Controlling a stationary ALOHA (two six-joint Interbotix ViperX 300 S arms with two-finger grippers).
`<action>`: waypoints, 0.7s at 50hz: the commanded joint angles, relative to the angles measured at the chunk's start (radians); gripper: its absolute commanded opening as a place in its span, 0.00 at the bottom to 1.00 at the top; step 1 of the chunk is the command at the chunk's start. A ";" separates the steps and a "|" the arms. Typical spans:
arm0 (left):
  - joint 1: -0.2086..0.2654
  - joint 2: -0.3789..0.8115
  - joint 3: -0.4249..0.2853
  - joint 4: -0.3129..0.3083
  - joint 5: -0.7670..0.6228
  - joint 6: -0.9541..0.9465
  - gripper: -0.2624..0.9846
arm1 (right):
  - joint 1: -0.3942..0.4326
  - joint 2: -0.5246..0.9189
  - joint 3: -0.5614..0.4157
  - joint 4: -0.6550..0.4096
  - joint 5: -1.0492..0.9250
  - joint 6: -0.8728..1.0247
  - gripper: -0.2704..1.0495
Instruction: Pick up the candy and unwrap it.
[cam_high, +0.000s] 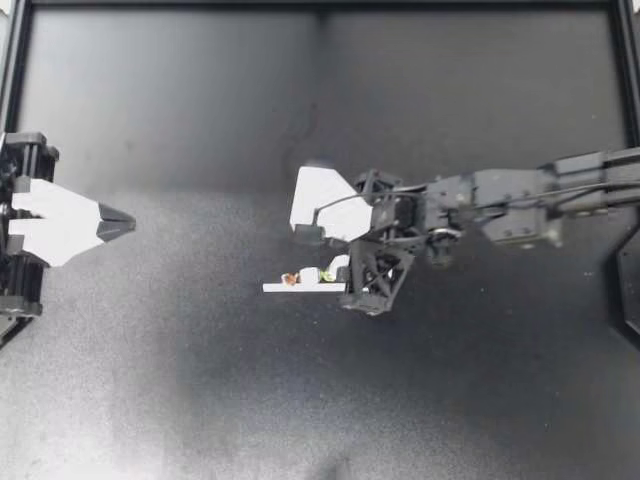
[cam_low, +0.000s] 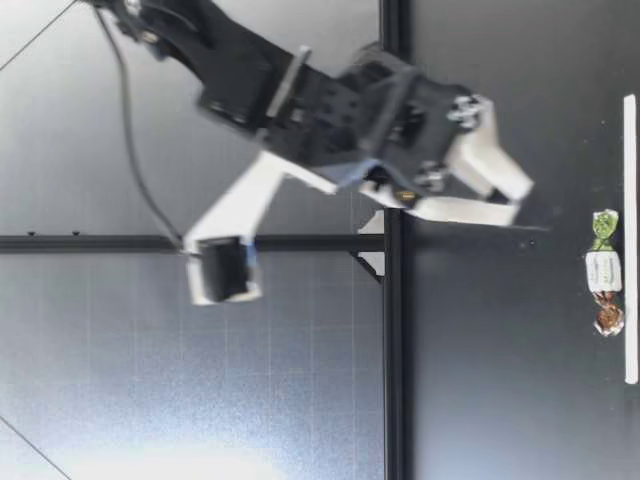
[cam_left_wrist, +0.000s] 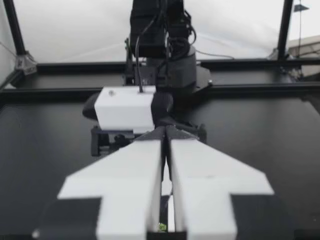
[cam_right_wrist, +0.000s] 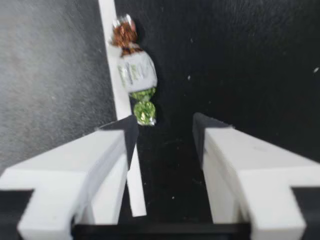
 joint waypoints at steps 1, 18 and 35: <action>0.002 0.005 -0.012 -0.002 -0.009 0.003 0.14 | 0.008 -0.002 -0.029 0.002 -0.005 0.002 0.59; 0.002 0.005 -0.014 -0.002 -0.009 0.008 0.14 | 0.017 0.046 -0.052 0.003 -0.005 0.002 0.59; 0.002 0.005 -0.017 -0.002 -0.009 0.008 0.14 | 0.017 0.081 -0.060 0.014 0.009 0.003 0.59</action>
